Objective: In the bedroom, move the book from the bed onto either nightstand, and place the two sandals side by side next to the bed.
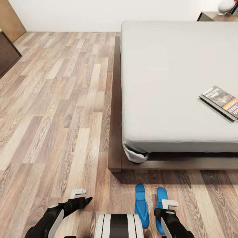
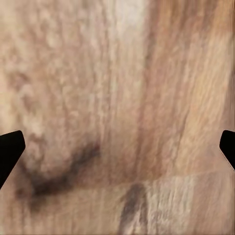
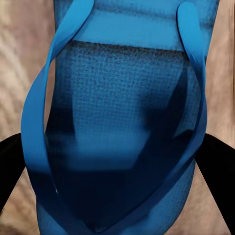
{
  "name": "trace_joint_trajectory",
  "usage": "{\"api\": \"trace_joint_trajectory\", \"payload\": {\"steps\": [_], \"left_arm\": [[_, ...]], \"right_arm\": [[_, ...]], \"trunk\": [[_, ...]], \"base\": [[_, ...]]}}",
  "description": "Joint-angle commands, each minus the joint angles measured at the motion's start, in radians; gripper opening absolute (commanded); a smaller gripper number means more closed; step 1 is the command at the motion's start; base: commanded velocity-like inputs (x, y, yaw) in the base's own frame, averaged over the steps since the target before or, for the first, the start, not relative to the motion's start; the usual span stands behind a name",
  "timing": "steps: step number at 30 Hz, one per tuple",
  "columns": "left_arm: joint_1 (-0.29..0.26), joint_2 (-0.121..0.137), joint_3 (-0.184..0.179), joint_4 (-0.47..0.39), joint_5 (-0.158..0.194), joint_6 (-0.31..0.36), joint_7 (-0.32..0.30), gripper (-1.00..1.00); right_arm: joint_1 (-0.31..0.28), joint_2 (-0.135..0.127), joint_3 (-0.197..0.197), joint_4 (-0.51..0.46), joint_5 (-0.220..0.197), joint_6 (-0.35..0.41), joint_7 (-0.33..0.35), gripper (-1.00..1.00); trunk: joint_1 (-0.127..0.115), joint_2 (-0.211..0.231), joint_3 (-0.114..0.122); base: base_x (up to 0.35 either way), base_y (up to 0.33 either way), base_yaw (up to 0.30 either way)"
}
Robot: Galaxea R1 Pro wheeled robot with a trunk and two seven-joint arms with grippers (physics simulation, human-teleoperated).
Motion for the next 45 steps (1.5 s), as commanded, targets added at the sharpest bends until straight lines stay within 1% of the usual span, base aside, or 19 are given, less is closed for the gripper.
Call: {"api": "trace_joint_trajectory", "payload": {"steps": [1, 8, 13, 45], "left_arm": [[0.000, 0.000, 0.002, -0.001, 0.009, 0.009, -0.003, 1.00], [0.000, 0.000, 0.002, -0.001, 0.009, 0.009, -0.003, 1.00], [0.000, 0.000, 0.002, -0.001, 0.009, 0.009, -0.003, 1.00], [0.001, 0.000, 0.001, -0.001, 0.009, 0.009, -0.003, 1.00]], "right_arm": [[0.000, 0.001, -0.005, -0.002, 0.010, 0.007, 0.002, -1.00], [0.000, 0.001, -0.005, -0.005, 0.010, 0.007, 0.002, -1.00], [0.000, 0.001, -0.005, -0.005, 0.010, 0.007, 0.002, -1.00], [0.000, 0.001, -0.005, -0.005, 0.010, 0.007, 0.002, -1.00]], "trunk": [[0.000, 0.000, 0.000], [0.000, 0.000, 0.000], [-0.002, 0.001, 0.019], [-0.002, 0.001, 0.019]], "base": [[0.000, 0.000, 0.000], [0.000, 0.000, 0.000], [0.000, 0.000, 0.000], [0.016, 0.000, 0.000]]}}
